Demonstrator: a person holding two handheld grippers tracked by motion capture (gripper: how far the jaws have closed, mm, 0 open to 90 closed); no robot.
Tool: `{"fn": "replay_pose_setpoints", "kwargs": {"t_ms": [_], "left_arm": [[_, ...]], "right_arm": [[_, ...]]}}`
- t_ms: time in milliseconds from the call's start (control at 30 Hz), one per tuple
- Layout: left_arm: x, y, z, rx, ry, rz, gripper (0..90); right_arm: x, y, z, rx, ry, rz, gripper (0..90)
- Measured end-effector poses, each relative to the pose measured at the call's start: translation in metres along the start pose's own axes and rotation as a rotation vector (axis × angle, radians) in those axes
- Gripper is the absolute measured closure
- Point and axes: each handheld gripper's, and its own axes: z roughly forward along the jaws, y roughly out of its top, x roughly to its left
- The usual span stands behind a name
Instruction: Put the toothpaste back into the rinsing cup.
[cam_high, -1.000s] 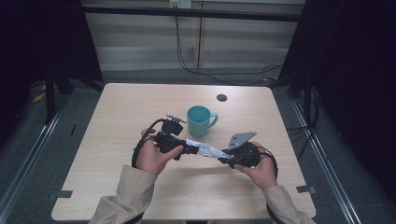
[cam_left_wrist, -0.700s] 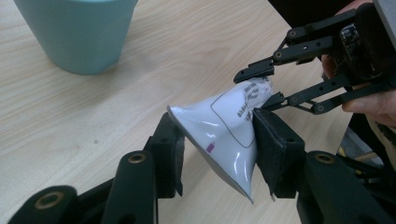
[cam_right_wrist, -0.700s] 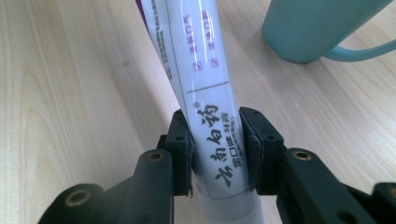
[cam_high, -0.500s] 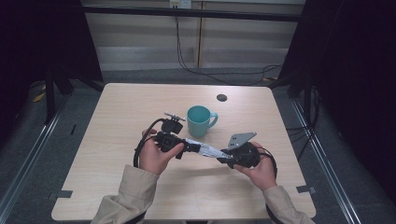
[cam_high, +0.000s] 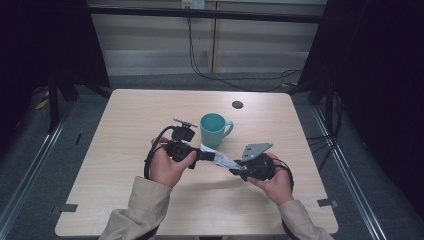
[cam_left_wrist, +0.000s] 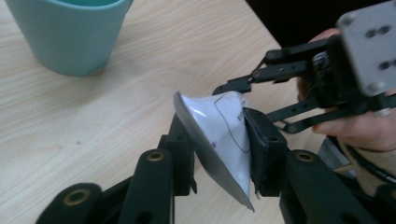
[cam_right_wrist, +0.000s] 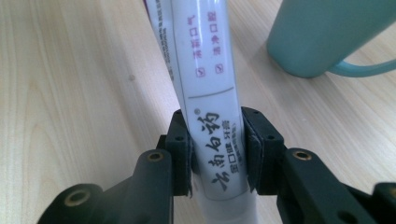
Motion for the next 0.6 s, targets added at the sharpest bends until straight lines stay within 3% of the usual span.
{"fn": "replay_pose_setpoints", "kwargs": {"t_ms": [300, 400, 600], "left_arm": [[-0.01, 0.009, -0.004, 0.025, 0.02, 0.019, 71.5], [-0.013, 0.013, -0.005, 0.042, 0.03, 0.028, 72.2], [-0.022, 0.022, -0.008, 0.04, 0.034, 0.05, 72.7]], "right_arm": [[0.005, 0.0, 0.007, -0.025, 0.04, 0.03, 62.8], [0.005, 0.0, 0.008, -0.059, 0.051, 0.062, 58.2], [0.005, 0.005, 0.005, -0.096, 0.05, 0.095, 40.6]]}}
